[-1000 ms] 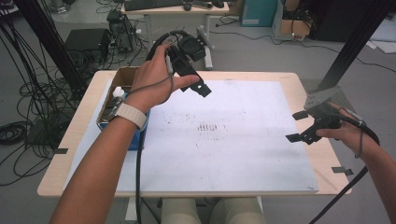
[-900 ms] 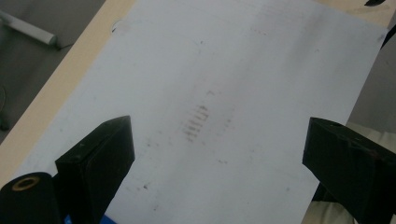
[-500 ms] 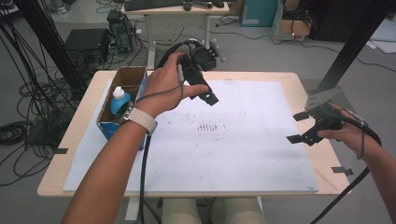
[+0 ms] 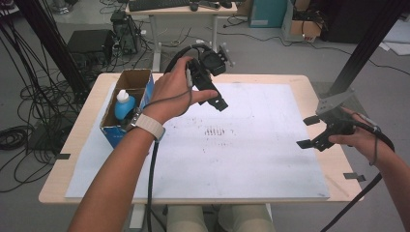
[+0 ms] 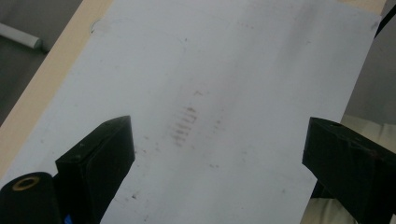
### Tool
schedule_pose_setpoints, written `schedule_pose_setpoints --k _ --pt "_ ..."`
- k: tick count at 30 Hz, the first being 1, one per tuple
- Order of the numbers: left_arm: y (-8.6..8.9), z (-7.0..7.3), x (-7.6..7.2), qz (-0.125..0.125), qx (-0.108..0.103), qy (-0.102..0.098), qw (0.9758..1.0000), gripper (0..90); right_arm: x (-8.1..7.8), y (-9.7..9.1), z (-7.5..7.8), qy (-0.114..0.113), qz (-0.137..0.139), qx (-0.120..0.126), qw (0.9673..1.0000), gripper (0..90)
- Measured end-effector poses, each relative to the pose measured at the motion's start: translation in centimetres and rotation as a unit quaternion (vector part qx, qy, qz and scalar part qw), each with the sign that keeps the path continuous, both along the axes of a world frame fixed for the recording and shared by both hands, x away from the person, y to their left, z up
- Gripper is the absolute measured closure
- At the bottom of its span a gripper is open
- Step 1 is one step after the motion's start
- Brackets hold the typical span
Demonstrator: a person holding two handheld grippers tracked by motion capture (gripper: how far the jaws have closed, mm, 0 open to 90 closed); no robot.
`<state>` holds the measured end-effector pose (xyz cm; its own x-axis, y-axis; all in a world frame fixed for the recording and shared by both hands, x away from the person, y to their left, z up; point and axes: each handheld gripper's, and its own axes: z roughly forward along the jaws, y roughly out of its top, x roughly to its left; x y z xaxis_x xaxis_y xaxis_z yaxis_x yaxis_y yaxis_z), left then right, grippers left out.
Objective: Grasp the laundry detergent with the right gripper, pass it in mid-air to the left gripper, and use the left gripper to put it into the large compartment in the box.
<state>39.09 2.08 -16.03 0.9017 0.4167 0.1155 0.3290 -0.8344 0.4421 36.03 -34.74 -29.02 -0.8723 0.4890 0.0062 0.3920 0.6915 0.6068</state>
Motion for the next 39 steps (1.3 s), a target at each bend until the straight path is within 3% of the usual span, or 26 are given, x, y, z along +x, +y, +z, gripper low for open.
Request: schedule_pose_setpoints --k 17,33,39 --pt "0.4 -0.3 0.3 0.009 -0.005 -0.001 0.9999 9.5 0.1 0.2 -0.5 0.001 0.003 0.007 1.0 7.3" --pt "1.4 -1.9 1.0 0.043 -0.018 0.009 0.9989 9.2 0.5 0.1 -1.9 0.014 -0.011 0.021 0.9996 7.1" --pt "1.7 -2.0 1.0 0.042 -0.017 0.011 0.9989 9.3 0.7 0.1 -2.3 0.014 -0.003 0.021 0.9997 7.2"
